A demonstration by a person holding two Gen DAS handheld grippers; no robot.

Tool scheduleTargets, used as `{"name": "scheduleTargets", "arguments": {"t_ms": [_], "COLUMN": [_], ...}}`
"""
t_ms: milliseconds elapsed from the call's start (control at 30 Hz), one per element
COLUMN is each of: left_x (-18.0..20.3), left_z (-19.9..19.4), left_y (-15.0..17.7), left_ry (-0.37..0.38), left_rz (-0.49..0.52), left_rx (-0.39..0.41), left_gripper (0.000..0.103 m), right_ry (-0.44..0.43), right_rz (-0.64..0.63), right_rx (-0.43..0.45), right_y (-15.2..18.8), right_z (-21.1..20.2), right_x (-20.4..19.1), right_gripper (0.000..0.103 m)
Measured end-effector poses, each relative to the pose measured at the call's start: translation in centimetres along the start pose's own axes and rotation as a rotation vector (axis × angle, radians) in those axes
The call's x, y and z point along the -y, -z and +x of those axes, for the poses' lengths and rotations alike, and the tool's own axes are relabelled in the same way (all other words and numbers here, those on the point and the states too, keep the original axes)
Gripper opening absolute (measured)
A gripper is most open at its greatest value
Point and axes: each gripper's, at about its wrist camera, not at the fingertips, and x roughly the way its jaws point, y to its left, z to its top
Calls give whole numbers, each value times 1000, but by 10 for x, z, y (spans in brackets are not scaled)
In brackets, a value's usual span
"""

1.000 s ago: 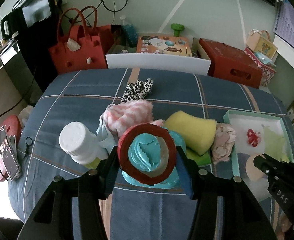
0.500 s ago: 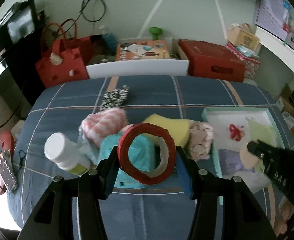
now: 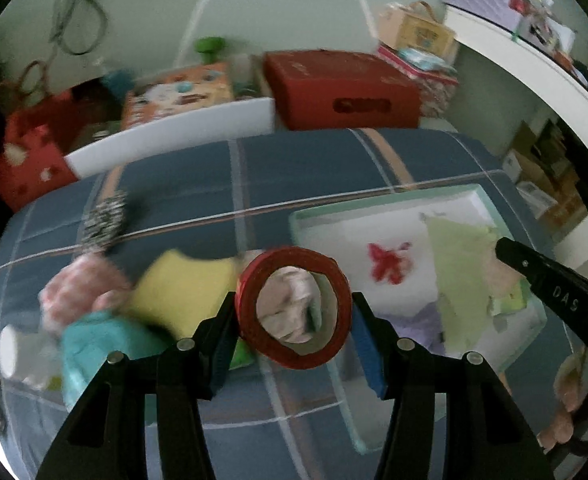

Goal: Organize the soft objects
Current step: 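Carry the tin and red ring over the white tray and open both tools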

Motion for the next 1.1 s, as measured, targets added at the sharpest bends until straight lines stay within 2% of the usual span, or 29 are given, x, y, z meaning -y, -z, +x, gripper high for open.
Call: {"name": "scheduleTargets", "arguments": {"t_ms": [133, 267, 433, 467, 533, 600, 633, 700, 733, 767, 900, 1067, 1100], "left_x": [23, 38, 42, 42, 42, 41, 39, 36, 34, 32, 20, 4, 0], "left_z": [24, 45, 66, 67, 67, 65, 62, 58, 56, 54, 43, 33, 31], "left_y": [-15, -30, -37, -37, -37, -36, -35, -35, -36, -36, -35, -30, -29], "left_ry": [36, 66, 81, 81, 76, 85, 95, 88, 79, 73, 41, 41, 43], "left_rz": [29, 38, 4, 4, -1, -11, -21, -35, -41, -48, -84, -126, -138], "left_rx": [-34, -26, -45, -40, -32, -28, -23, -18, -12, -5, 15, 19, 18], "left_gripper": [55, 55, 57, 59, 78, 82, 82, 82, 83, 83, 83, 85, 89], "right_ry": [12, -16, 2, 3, 2, 1, 8, 35, 43, 45, 44, 74, 73], "right_rz": [21, 31, 48, 53, 61, 55, 50, 43, 44, 46, 72, 65, 63], "right_rx": [28, 76, 68, 68, 66, 63, 66, 63, 61, 62, 33, 43, 52], "right_y": [-7, -11, -11, -11, -11, -11, -11, -11, -11, -10, -9, -8, -8], "right_z": [6, 5, 10, 10, 10, 10, 10, 11, 11, 11, 12, 8, 6], "right_x": [11, 16, 21, 22, 24, 23, 23, 23, 23, 24, 30, 32, 31], "right_gripper": [17, 17, 17, 18, 18, 18, 22, 42, 65, 72, 74, 101, 102]}}
